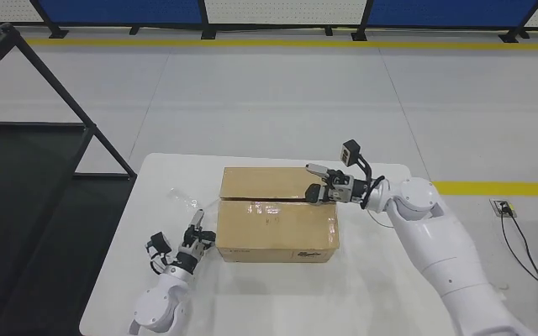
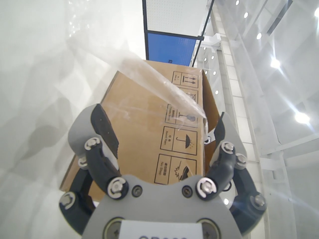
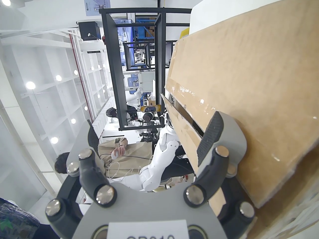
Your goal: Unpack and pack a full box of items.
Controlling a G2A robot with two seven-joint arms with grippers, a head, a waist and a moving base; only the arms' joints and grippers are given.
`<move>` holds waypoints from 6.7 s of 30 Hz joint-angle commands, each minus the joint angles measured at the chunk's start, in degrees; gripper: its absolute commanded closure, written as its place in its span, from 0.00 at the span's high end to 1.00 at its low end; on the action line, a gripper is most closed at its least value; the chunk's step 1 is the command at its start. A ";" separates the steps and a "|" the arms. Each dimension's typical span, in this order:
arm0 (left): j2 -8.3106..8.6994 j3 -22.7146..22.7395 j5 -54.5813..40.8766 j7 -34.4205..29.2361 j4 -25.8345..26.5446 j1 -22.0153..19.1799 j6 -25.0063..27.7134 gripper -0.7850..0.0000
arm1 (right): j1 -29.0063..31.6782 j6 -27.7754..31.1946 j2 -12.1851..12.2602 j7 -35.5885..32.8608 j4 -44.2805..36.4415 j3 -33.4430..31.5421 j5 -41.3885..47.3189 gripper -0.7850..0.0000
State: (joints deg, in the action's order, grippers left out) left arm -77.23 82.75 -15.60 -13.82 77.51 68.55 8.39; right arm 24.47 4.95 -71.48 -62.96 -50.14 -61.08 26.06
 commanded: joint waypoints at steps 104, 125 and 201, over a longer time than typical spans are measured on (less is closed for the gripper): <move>0.33 3.99 7.01 5.68 0.44 0.09 -6.43 1.00 | -1.64 -0.38 -0.72 -0.86 2.74 1.23 -1.68 1.00; -0.50 4.39 12.09 20.51 7.89 5.44 6.86 1.00 | -0.74 -0.90 -0.12 -0.98 1.67 -0.18 -1.91 1.00; -4.69 -19.46 41.84 17.25 18.51 -11.86 -12.65 1.00 | 4.00 2.46 3.16 -3.54 -0.88 -6.37 -1.45 1.00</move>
State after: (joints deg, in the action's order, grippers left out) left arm -81.87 63.40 26.13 3.40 96.03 56.71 -4.24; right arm 28.46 7.40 -68.33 -66.50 -51.03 -67.44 24.59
